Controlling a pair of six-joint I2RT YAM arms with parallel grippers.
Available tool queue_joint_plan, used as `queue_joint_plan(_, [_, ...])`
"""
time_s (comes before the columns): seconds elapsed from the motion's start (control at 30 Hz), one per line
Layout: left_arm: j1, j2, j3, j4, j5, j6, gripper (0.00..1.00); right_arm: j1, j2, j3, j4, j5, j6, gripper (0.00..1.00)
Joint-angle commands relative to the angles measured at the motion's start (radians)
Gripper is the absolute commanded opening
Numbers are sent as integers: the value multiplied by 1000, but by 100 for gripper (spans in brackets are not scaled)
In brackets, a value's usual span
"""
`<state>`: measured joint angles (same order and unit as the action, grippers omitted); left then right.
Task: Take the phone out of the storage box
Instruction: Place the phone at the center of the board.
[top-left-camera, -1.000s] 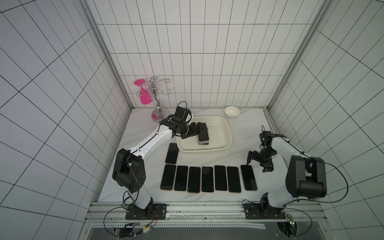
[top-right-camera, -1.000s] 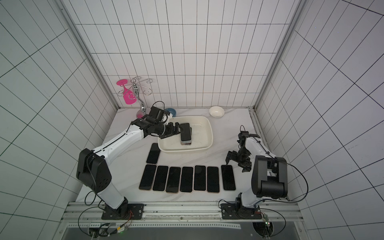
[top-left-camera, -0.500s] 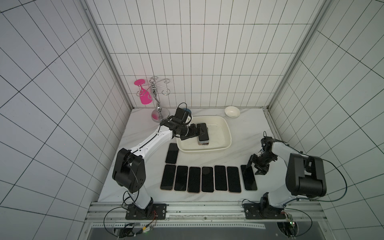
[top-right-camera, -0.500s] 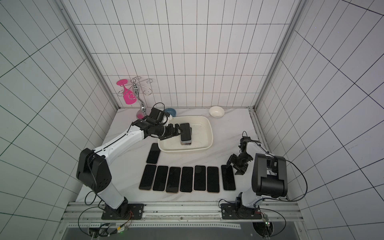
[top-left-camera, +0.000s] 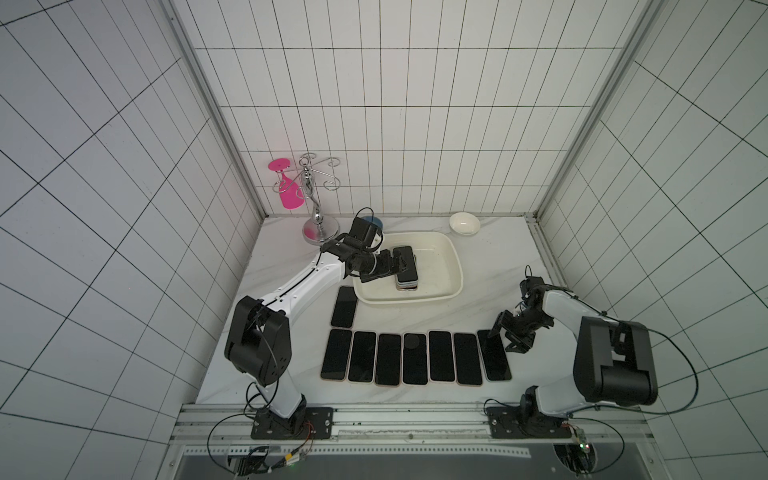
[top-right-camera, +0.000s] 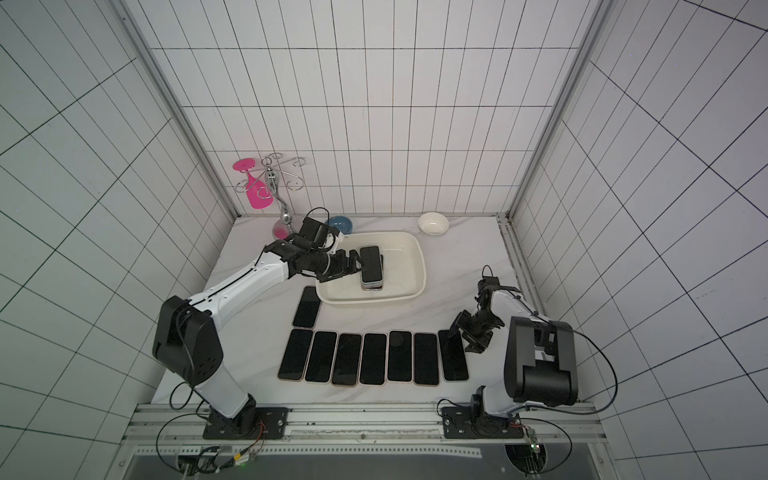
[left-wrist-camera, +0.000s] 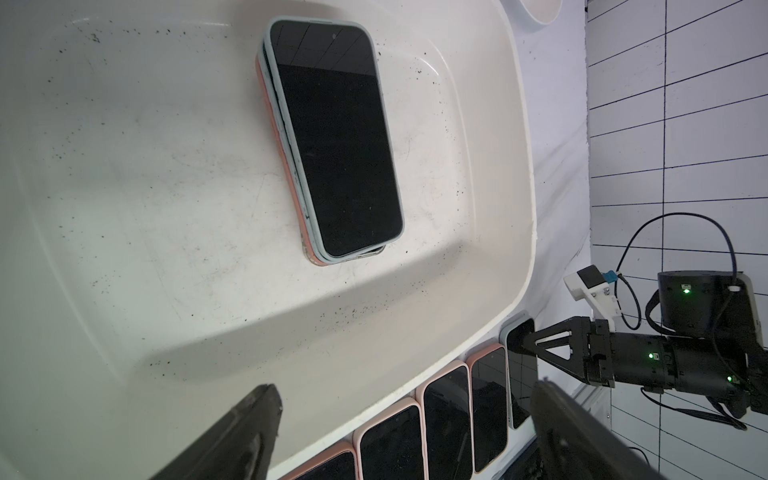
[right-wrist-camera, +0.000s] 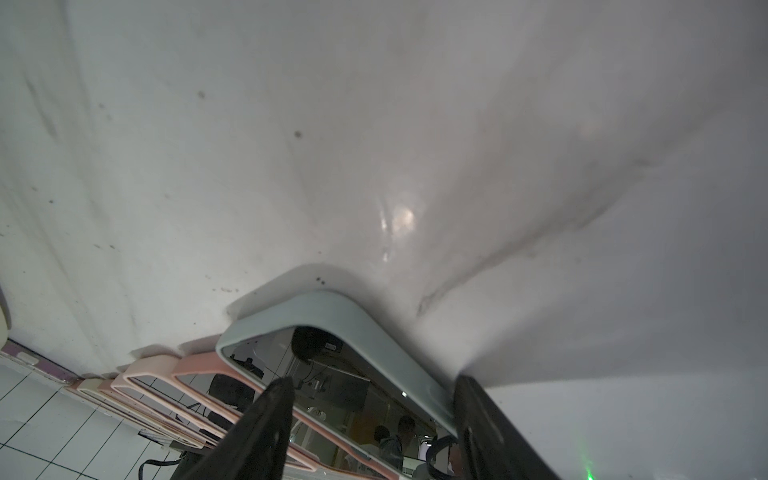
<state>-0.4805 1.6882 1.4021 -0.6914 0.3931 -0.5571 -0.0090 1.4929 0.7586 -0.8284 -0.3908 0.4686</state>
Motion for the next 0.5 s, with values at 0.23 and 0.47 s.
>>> queue_joint_plan(0.23, [1, -9, 2, 24, -19, 5, 98, 27, -41, -78, 1, -54, 65, 66])
queue_joint_plan(0.47, [-13, 60, 80, 11, -102, 11, 98, 34, -73, -70, 0, -77, 90, 70])
